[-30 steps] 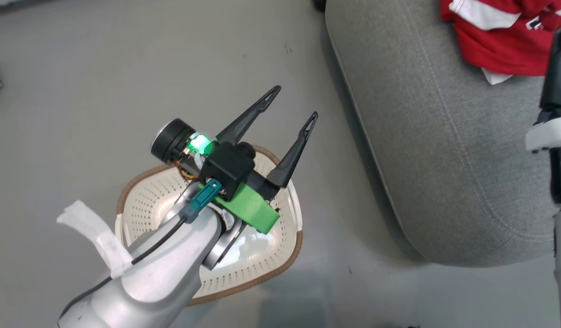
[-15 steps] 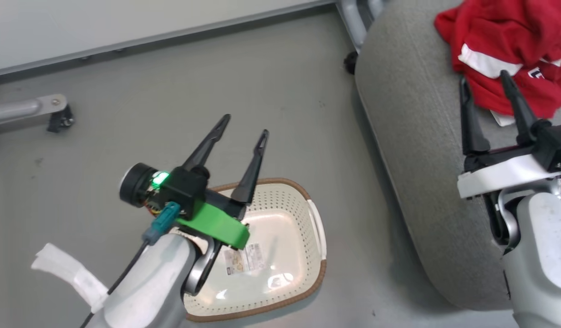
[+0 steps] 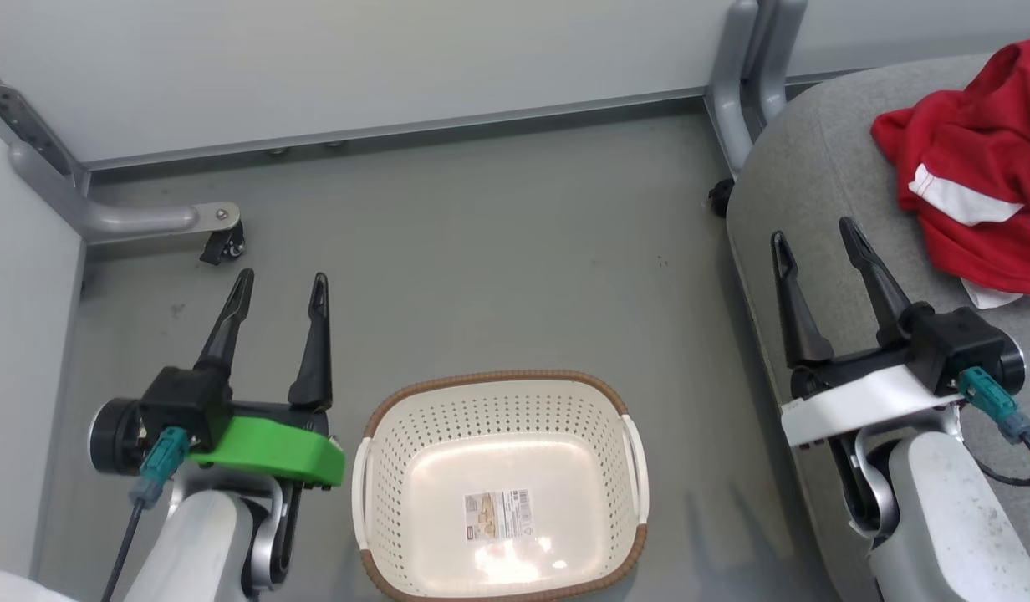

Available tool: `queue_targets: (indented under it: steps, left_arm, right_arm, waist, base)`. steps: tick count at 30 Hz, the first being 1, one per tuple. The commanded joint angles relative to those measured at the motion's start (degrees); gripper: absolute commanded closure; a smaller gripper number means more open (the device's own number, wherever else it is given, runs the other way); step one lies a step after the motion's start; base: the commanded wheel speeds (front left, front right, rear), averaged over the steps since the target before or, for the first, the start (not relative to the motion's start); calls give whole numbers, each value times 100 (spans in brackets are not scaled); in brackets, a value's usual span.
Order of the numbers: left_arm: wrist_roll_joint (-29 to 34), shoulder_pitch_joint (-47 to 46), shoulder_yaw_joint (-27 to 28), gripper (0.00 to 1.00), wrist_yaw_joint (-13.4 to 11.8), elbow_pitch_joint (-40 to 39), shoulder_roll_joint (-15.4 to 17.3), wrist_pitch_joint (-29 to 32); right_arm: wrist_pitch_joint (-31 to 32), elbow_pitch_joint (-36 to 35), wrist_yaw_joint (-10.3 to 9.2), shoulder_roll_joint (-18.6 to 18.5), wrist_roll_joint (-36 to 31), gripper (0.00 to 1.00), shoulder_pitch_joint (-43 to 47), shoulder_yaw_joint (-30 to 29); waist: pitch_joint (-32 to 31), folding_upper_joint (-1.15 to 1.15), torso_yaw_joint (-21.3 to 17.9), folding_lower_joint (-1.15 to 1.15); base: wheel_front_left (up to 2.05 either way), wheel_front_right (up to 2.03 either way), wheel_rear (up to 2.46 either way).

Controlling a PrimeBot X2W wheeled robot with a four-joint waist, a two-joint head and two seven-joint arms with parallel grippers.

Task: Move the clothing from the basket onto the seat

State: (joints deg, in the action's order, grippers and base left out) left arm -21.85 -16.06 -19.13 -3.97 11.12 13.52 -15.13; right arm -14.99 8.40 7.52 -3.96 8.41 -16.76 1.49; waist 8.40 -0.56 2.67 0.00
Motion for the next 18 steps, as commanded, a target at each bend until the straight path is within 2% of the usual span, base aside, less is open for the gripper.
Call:
queue_targets:
  steps: [1,9,18]
  left_arm:
    - [33,220,139,0,-9,-19,-30,0]
    - [294,930,741,0,65,-75,-171,0]
    - [526,1469,1096,0,214,-248,-311,0]
  right_arm:
    - [-17,-72,-6,17,-45,0,201,5]
    - [-17,-321,-7,91,-164,0,960,-84]
    - [-17,-640,-7,105,-23,0,1680,-193]
  waist:
    - [-223,56,144,0]
    - [-519,56,158,0]
    - [-755,56,187,0]
  base:
    - [0,0,0]
    - [0,0,0]
    - [0,0,0]
